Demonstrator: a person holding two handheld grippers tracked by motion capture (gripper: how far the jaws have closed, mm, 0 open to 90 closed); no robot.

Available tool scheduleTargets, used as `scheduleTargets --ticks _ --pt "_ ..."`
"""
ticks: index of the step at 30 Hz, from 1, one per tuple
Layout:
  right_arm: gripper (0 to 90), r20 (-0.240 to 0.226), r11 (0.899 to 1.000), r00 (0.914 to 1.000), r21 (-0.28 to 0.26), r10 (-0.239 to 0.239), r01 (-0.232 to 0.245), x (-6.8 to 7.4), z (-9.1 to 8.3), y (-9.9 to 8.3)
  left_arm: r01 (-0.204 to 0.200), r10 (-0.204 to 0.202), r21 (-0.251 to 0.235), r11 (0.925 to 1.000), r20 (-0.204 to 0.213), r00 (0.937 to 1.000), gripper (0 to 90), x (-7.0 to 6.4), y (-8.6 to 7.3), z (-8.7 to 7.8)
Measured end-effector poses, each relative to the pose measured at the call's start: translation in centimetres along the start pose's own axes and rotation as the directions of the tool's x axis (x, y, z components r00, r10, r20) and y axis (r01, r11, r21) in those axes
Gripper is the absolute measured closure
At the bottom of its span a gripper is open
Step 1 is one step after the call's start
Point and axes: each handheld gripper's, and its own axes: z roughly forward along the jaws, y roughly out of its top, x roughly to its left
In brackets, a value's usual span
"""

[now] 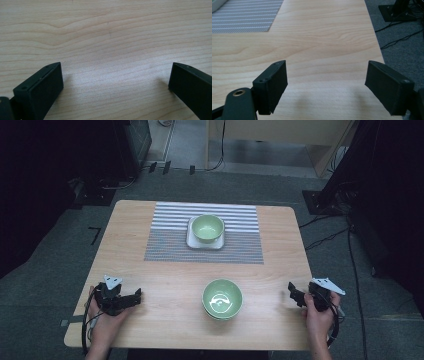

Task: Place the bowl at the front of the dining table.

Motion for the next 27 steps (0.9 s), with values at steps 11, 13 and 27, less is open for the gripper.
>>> scheduleTargets --ticks 11,13,27 --pt "17.0 0.046 0.997 0.9975 0.06 -0.054 0.051 -0.67 0.4 -0.98 -0.005 0.005 0.001 1.0 0.003 1.0 0.0 0.0 0.0 -0.01" --pt "17.0 0.045 0.996 0.997 0.071 -0.063 0.059 -0.62 0.54 -1.01 -0.005 0.005 0.001 1.0 0.003 1.0 0.0 -0.02 0.01 0.01" --pt "14.7 0.042 0.991 0.9942 0.098 -0.099 0.095 -0.26 0.78 -0.99 -0.005 0.005 0.001 1.0 0.004 1.0 0.0 -0.03 0.01 0.01"
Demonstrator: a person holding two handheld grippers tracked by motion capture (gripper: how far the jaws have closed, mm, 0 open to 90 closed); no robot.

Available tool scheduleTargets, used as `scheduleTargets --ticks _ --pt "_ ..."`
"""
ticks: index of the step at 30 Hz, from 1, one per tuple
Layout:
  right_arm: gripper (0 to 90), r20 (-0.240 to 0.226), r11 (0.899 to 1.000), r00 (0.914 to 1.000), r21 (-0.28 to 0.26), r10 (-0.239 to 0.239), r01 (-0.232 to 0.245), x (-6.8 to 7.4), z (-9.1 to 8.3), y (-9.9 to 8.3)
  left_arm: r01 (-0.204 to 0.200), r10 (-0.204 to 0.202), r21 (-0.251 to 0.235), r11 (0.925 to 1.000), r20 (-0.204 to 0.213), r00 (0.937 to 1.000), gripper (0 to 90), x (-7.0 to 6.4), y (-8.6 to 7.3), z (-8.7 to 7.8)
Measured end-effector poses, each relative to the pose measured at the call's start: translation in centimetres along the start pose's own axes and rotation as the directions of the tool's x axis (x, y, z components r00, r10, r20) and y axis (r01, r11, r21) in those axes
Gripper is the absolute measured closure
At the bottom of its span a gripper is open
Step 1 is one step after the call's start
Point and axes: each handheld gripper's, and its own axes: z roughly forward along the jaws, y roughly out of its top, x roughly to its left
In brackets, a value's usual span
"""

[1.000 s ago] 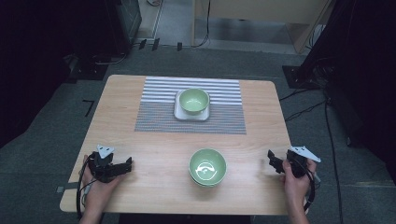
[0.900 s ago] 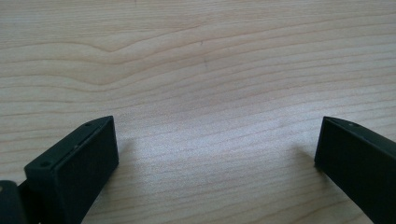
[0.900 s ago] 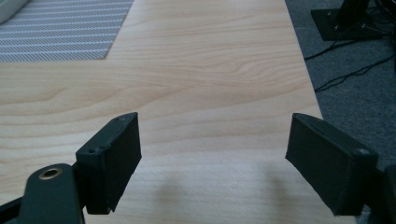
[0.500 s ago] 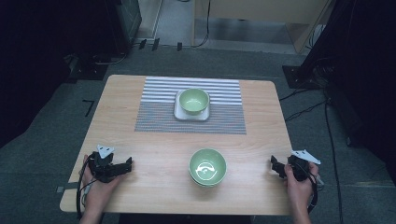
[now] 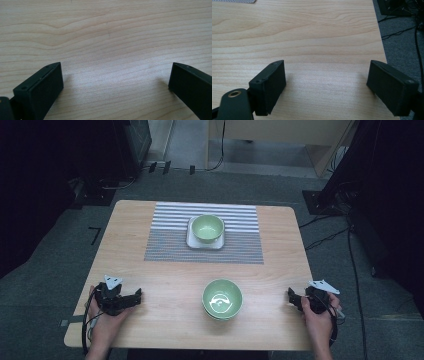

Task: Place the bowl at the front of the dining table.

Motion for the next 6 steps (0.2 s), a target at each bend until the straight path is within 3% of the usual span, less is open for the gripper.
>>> scheduleTargets --ticks 6 --pt "14.7 -0.002 1.0 1.0 0.001 -0.001 0.001 0.01 0.0 0.0 0.0 0.0 0.0 1.0 0.0 1.0 0.0 -0.01 0.02 0.01"
